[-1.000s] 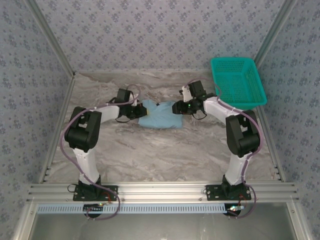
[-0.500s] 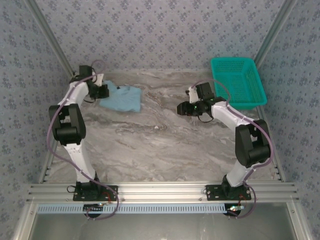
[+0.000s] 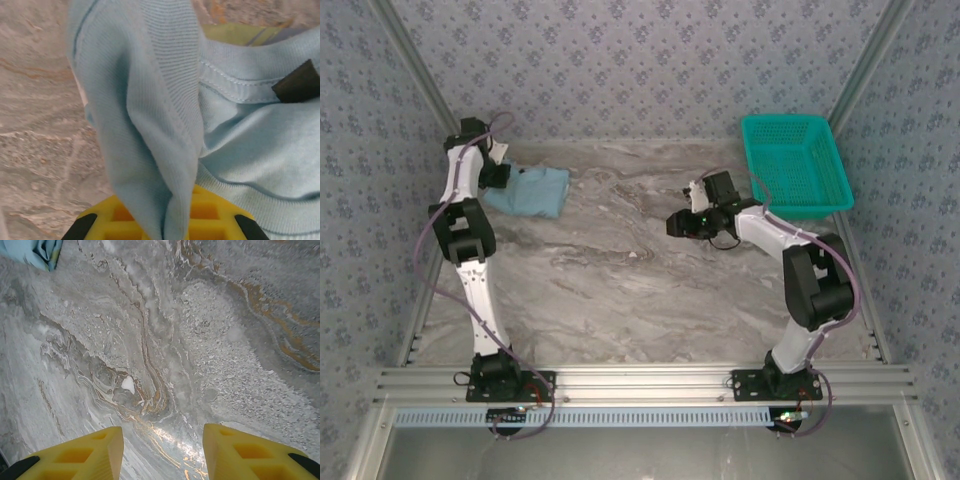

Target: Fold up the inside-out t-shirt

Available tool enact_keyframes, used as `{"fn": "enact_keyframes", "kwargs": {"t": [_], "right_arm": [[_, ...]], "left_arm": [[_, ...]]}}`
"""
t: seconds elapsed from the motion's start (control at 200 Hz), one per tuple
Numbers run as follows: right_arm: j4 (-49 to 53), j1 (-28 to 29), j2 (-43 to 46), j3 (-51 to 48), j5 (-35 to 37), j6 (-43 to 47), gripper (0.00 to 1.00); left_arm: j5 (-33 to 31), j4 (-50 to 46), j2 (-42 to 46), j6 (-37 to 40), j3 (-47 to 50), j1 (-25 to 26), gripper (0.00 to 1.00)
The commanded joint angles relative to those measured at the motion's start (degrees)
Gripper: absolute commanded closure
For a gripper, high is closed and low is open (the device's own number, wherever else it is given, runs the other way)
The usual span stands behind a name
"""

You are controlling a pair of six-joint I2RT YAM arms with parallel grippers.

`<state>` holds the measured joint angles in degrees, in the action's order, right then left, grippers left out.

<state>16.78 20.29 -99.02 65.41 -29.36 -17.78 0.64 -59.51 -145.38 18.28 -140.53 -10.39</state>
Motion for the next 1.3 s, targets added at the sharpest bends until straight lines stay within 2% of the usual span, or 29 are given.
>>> {"fn": "enact_keyframes", "kwargs": {"t": [0.0,0.07,0.165,0.335,0.45,0.56,0.635,0.715,0.869,0.974,1.044,1.094,1.179,1.294], "right_arm": [[1.4,0.5,-1.2,2.2,0.3,-0.4,0.52],[1.9,1.0,-1.6,2.4,0.8,-0.2,0.53],[2.6,1.6,-1.6,4.1,1.7,0.2,0.53],[4.3,2.7,-1.2,5.8,2.7,0.8,0.53],[5.6,3.2,0.5,6.0,3.9,1.5,0.53],[6.2,3.5,3.1,5.3,5.7,2.2,0.52],[7.8,3.7,5.6,4.7,9.7,4.0,0.52],[10.4,3.9,8.7,4.3,17.0,7.4,0.5],[11.3,4.8,14.9,0.5,34.9,10.8,0.43],[8.1,4.7,18.6,-3.4,44.5,12.9,0.31],[5.1,4.3,20.9,-6.9,49.5,13.8,0.17],[3.8,4.0,21.9,-9.0,52.9,14.1,0.08],[0.6,3.2,23.3,-12.7,59.3,13.9,0.0],[-9.3,-0.6,24.1,-20.0,62.5,15.1,0.0]], "left_arm": [[-6.1,-6.1,-2.7,3.2,-7.6,-0.3,0.99],[-7.5,-6.4,-3.7,3.0,-9.3,-0.3,0.97],[-8.1,-6.7,-3.3,2.0,-9.3,-0.7,0.87],[-8.4,-8.1,-1.4,-1.0,-9.1,-1.3,0.58],[-11.2,-8.3,1.3,-4.1,-9.0,-1.3,0.44],[-13.0,-8.6,5.4,-8.3,-7.9,-1.3,0.37],[-12.0,-7.2,10.6,-11.7,-3.3,-1.3,0.35],[-8.3,-1.3,19.7,-15.5,7.7,-1.2,0.33],[0.4,19.9,43.2,-23.6,40.4,-0.3,0.25],[4.0,35.5,58.7,-29.3,61.0,1.0,0.21],[4.5,43.5,67.9,-32.0,73.4,2.1,0.15],[2.3,47.9,73.4,-33.0,81.1,3.5,0.12],[-2.6,54.3,80.9,-33.4,93.1,5.6,0.07],[-7.7,66.0,86.4,-32.8,107.5,6.6,0.04]]}}
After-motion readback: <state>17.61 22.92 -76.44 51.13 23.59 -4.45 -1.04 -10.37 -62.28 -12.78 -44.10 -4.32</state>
